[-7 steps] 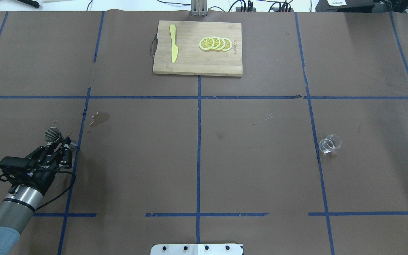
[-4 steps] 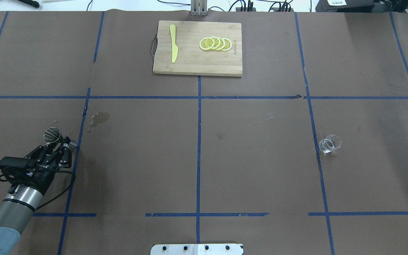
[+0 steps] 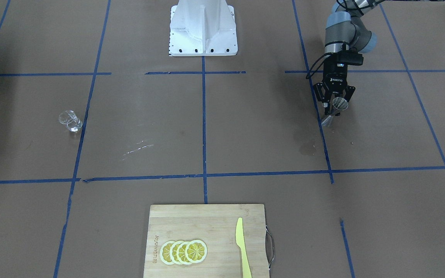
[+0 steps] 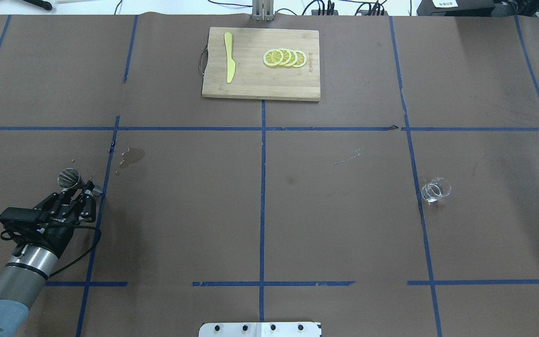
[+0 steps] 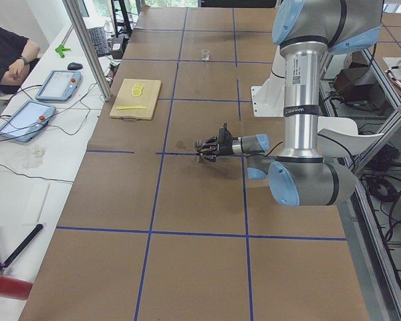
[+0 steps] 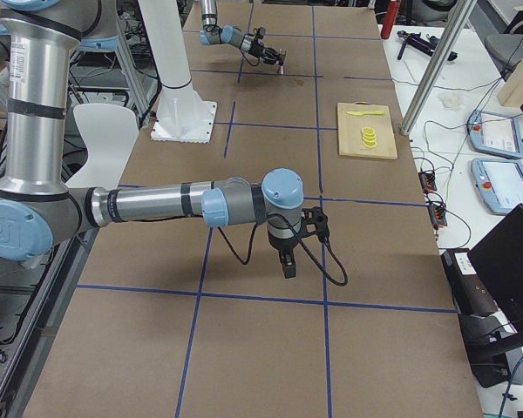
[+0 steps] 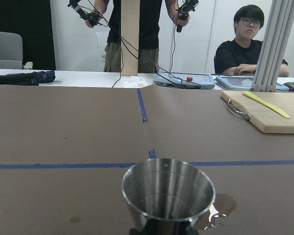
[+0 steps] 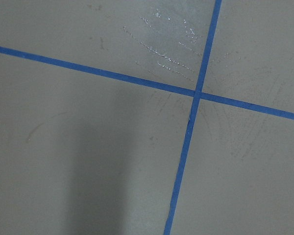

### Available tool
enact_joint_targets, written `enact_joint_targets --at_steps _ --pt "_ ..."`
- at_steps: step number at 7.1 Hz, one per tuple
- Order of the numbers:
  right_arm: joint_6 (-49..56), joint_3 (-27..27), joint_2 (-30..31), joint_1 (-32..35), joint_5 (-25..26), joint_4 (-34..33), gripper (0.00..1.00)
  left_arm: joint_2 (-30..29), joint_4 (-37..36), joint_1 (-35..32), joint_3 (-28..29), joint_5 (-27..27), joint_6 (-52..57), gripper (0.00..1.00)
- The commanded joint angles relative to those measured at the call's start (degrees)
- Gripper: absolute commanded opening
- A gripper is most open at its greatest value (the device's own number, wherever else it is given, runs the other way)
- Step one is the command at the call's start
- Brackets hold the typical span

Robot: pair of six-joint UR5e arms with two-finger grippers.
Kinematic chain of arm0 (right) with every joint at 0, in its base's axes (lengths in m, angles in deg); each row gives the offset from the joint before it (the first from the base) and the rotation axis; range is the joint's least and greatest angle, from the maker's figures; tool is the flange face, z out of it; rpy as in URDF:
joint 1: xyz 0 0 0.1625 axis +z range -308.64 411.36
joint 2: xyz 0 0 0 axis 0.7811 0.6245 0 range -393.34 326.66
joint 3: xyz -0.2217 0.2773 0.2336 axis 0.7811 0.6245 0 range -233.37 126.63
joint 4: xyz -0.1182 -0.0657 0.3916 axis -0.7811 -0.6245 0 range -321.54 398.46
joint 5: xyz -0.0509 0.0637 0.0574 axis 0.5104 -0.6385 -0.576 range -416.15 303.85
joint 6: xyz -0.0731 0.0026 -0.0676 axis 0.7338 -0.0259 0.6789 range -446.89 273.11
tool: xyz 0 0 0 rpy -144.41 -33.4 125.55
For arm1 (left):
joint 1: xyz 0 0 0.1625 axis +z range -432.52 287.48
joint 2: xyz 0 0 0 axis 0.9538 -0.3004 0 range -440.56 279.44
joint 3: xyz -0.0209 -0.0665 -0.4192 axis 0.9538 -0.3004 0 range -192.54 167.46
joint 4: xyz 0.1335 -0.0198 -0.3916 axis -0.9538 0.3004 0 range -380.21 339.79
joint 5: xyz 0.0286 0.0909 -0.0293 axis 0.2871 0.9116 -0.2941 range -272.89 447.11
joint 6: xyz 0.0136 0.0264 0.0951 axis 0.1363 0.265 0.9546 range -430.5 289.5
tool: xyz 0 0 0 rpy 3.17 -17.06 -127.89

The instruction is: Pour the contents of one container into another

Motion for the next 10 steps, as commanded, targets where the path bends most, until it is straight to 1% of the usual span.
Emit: enact_joint_targets --at_steps 1,3,4,6,8,9,10 --pt "0.0 0.0 0.0 0.0 0.0 0.0 1.0 0.1 0.0 -0.1 0.1 0.0 0.0 0.42" --pt "0.1 -0.1 0.0 0.0 0.1 0.0 1.0 0.1 0.0 -0.1 0.1 0.0 0.0 0.42" --pt "0.1 0.0 0.0 0.0 0.0 0.0 1.0 0.1 0.0 0.0 0.1 0.0 0.0 0.4" --pt "0.0 0.0 0.0 0.0 0.0 0.0 1.0 0.1 0.0 -0.1 0.5 0.0 0.0 0.0" --pt "0.0 -0.1 0.0 0.0 0.0 0.0 1.0 0.1 0.2 -0.1 0.0 0.0 0.0 0.0" --pt "0.0 -0.1 0.0 0.1 0.0 0.0 1.0 0.3 3.7 -0.1 -0.1 -0.1 0.0 0.0" --pt "0.0 -0.1 -0.1 0.1 0.0 0.0 1.0 0.6 8.6 -0.3 0.0 -0.1 3.0 0.0"
